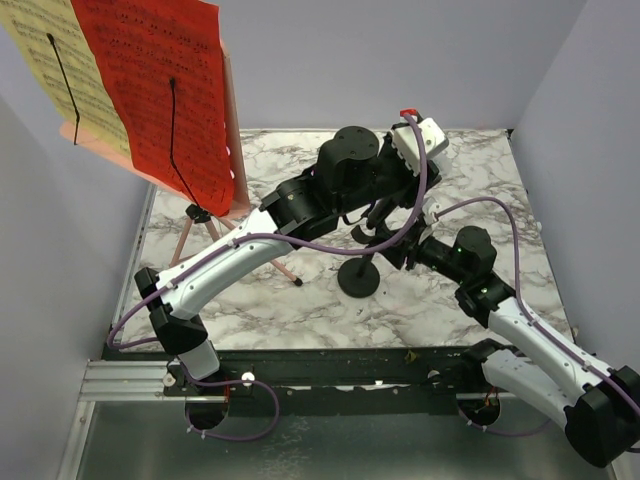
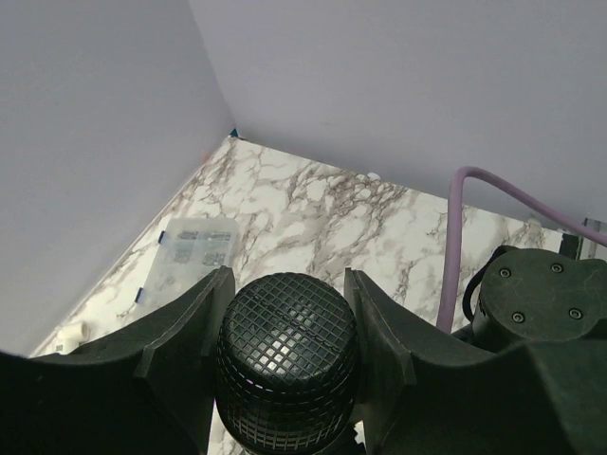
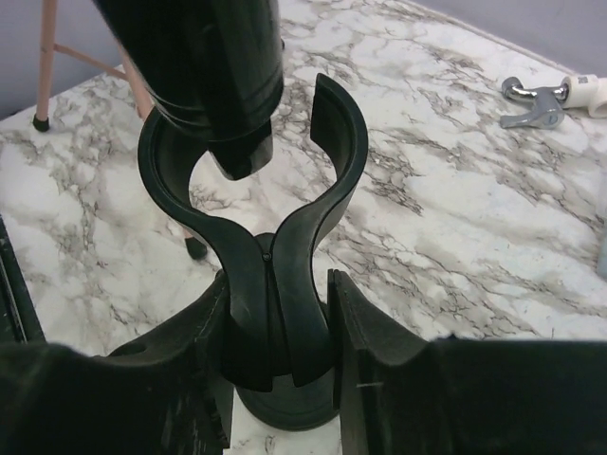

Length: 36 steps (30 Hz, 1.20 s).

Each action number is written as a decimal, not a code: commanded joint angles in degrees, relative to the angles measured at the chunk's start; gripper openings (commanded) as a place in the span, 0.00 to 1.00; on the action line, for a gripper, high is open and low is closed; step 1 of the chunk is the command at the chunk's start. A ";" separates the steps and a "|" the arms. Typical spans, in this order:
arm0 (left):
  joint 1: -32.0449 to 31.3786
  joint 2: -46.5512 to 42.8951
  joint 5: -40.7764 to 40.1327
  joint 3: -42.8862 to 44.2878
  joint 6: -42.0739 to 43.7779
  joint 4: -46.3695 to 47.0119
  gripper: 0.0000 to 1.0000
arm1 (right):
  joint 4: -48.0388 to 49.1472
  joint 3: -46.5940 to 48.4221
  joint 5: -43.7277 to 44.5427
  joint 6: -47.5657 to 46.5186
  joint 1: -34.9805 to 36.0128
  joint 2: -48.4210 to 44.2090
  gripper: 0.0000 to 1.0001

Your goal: Set up the instrument practice props

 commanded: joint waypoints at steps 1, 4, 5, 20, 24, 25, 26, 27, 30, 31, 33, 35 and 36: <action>0.06 -1.34 2.05 -0.55 -0.03 1.13 0.00 | 1.19 0.26 0.47 -0.18 0.31 -0.36 0.00; 0.09 -2.12 2.40 -2.79 0.04 1.92 0.00 | 1.69 -0.17 -0.10 -0.39 0.31 -0.62 0.00; 0.07 -2.36 2.49 -4.07 0.25 2.59 0.00 | 1.86 -0.25 -0.35 -0.38 0.25 -0.65 0.00; 0.16 -6.04 0.85 -19.37 -0.66 9.46 0.00 | 0.85 0.13 -1.24 -0.16 0.30 -1.59 0.00; 0.15 -6.52 -0.21 -19.91 -0.17 9.48 0.00 | 0.73 -0.04 -0.91 0.27 0.28 -2.87 0.00; 0.15 -6.73 -0.80 -20.10 0.00 9.56 0.00 | 0.62 0.05 -0.63 0.37 0.31 -3.08 0.00; 0.15 -6.89 -0.91 -20.37 0.05 9.57 0.00 | 0.27 0.19 -0.54 0.29 0.26 -3.09 0.00; 0.15 -7.19 -0.91 -20.65 0.05 9.63 0.00 | 0.03 0.39 -0.67 0.28 0.30 -2.93 0.00; 0.15 -7.67 -0.27 -21.39 -0.11 9.57 0.00 | 0.01 0.32 -1.19 0.77 0.31 -2.92 0.13; 0.15 -7.79 -0.16 -21.56 -0.27 9.57 0.00 | 0.18 0.33 -1.51 0.89 0.31 -2.95 0.33; 0.15 -8.08 0.18 -22.01 -0.71 9.57 0.00 | 0.11 0.29 -1.87 1.43 0.26 -2.90 0.57; 0.15 -8.61 0.33 -22.51 -1.11 9.62 0.00 | 0.99 -0.08 -2.21 1.85 0.30 -3.48 0.70; 0.15 -8.75 0.32 -22.65 -1.38 9.60 0.00 | 1.50 -0.35 -2.30 2.05 0.30 -3.81 0.75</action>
